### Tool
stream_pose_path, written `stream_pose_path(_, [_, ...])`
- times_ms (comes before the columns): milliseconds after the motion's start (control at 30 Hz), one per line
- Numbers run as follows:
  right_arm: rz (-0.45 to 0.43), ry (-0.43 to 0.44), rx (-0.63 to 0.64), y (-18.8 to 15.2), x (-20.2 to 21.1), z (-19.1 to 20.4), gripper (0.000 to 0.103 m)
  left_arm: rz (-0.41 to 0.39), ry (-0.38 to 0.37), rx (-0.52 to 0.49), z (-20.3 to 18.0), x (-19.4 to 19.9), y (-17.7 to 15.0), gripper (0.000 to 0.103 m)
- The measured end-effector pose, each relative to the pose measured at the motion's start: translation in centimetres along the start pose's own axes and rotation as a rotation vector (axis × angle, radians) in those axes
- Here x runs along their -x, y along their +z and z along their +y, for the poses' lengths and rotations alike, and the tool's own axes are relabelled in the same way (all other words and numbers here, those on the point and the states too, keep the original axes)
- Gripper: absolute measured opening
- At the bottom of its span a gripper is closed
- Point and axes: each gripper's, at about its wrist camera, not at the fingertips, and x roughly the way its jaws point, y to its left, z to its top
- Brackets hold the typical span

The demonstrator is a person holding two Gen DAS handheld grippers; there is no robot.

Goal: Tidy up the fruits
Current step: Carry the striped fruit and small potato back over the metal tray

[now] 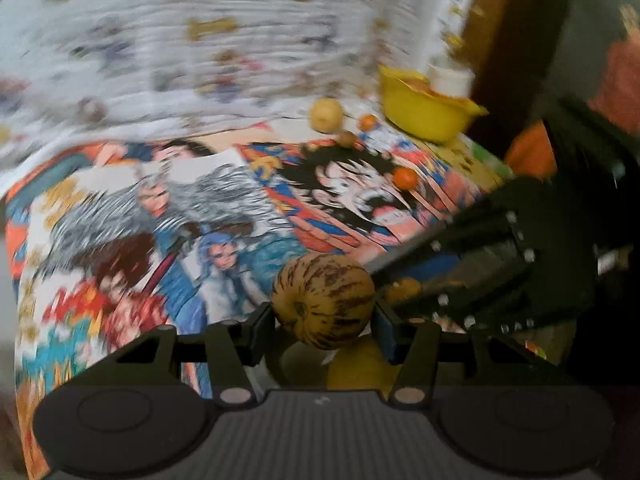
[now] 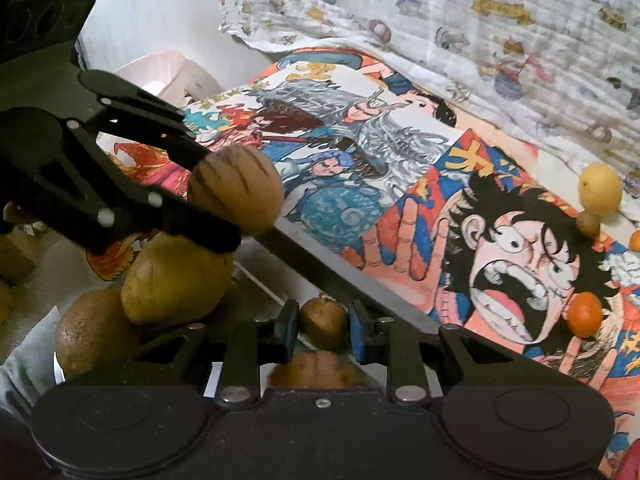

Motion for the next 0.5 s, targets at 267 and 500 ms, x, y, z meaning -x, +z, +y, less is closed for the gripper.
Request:
stream_pose_path(267, [0.013,-0.014,-0.004,0.1,0.6,-1.4,0.028,0.086,-0.059,-0.153,-2.1,-2.1,1.4,0.056])
stream_pose_path(500, [0.032,0.009,-0.055,0.1,0.7,-2.7,0.029,0.140,-0.082,-0.171,-2.5,-3.2,2.0,0.056])
